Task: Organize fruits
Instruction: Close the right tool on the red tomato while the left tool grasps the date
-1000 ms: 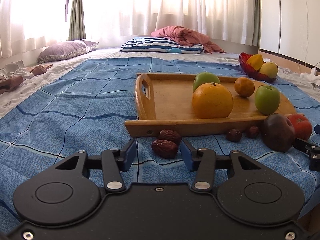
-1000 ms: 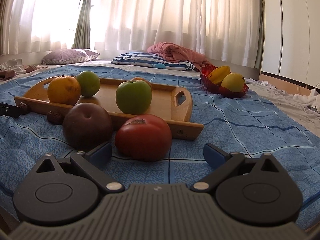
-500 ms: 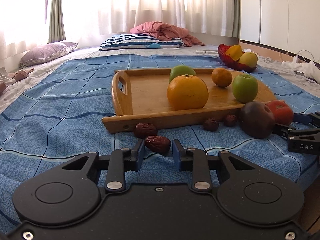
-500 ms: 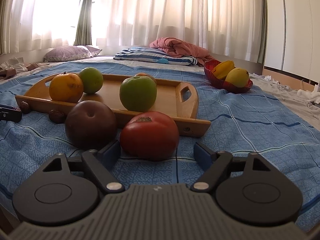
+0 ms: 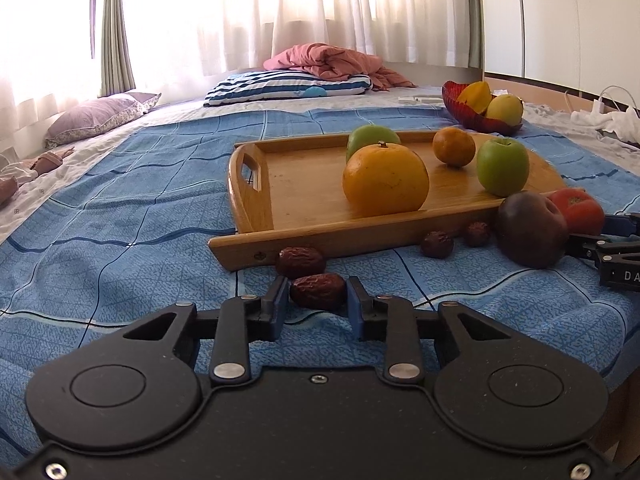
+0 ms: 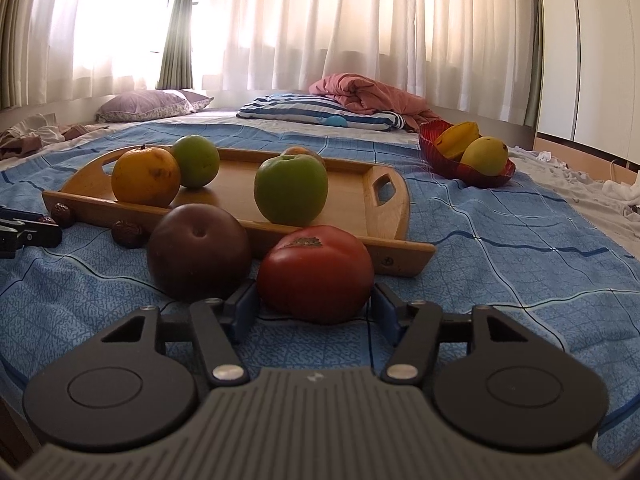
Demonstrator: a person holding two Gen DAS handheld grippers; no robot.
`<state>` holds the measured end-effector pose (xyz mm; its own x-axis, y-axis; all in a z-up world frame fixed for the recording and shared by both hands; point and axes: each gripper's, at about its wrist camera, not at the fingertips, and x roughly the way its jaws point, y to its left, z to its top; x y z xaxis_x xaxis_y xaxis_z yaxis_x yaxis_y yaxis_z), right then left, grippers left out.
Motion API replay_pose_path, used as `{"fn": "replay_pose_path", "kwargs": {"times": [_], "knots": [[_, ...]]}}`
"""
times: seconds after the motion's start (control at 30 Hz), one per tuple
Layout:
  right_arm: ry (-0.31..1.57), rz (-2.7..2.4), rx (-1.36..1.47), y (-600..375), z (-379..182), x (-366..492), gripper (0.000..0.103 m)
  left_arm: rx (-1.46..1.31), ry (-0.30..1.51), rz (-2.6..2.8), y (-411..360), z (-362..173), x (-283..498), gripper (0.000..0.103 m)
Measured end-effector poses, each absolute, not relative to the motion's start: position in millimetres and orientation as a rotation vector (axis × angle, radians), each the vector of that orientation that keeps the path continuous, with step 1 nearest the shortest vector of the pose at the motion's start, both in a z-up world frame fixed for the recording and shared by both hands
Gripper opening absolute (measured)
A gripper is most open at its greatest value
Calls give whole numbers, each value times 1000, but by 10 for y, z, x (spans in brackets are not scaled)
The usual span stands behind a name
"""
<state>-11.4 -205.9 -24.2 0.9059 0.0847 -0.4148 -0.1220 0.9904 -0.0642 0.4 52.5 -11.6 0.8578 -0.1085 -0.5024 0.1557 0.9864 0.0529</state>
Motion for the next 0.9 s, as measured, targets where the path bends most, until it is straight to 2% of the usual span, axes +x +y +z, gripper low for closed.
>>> {"fn": "replay_pose_path", "kwargs": {"times": [0.4,0.9], "knots": [[430,100,-52,-2086,-193,-181,62,137,449,-137,429,102,-137,28],[417,75,-36,-2181,-88,-237,63,103,467,-110,388,240,-15,28]]}}
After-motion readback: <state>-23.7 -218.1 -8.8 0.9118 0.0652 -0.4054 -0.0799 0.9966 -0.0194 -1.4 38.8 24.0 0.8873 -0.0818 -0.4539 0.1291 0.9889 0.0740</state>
